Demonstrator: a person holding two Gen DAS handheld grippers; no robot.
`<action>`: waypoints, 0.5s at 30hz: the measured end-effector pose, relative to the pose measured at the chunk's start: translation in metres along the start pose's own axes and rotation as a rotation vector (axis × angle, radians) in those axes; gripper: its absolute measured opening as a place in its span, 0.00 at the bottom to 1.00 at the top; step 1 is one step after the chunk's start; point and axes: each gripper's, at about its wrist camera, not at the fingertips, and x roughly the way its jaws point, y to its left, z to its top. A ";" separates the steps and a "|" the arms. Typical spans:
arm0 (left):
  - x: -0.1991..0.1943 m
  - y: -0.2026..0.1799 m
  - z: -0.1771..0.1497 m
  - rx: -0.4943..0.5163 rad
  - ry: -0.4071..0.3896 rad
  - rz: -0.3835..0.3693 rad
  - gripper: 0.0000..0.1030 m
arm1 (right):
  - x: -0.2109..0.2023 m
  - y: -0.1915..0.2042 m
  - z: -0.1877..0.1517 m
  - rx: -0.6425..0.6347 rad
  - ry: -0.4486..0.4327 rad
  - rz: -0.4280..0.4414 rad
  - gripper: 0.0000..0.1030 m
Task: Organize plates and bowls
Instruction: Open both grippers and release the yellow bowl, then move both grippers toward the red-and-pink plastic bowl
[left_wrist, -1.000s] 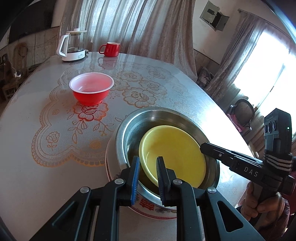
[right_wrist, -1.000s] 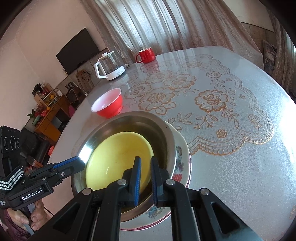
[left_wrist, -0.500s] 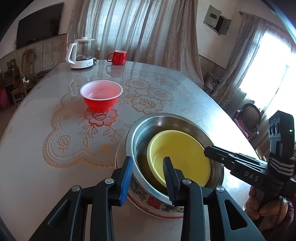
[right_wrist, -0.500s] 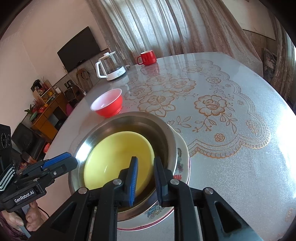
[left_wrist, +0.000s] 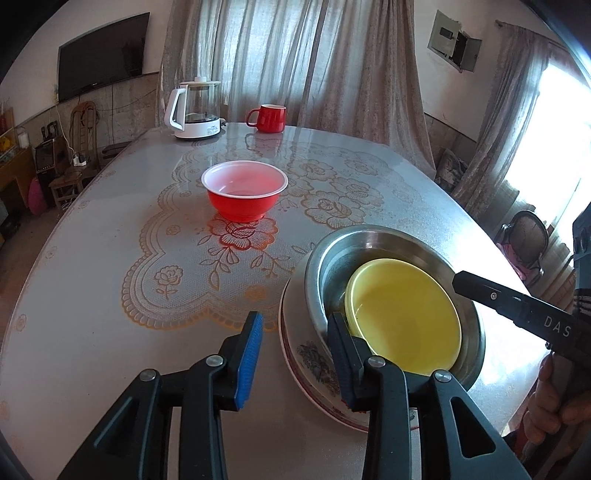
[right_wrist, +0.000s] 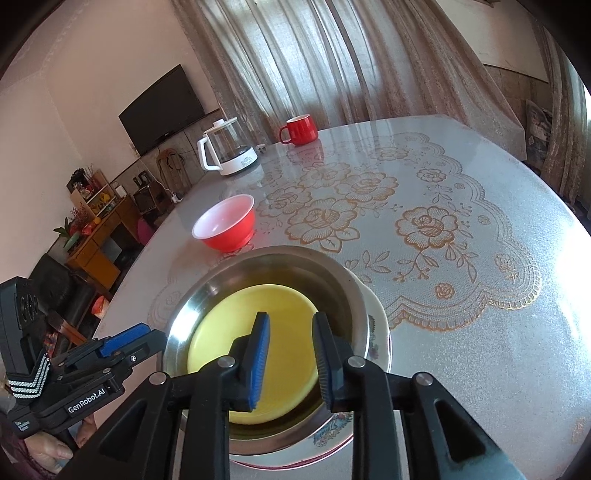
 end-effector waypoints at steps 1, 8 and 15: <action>-0.001 0.002 0.000 -0.005 0.000 -0.001 0.36 | 0.001 0.002 0.001 0.001 0.005 0.009 0.22; 0.002 0.014 -0.001 -0.027 0.005 0.026 0.36 | 0.009 0.013 0.007 0.004 0.022 0.060 0.22; 0.009 0.026 -0.004 -0.049 0.018 0.049 0.36 | 0.022 0.028 0.016 -0.005 0.054 0.102 0.22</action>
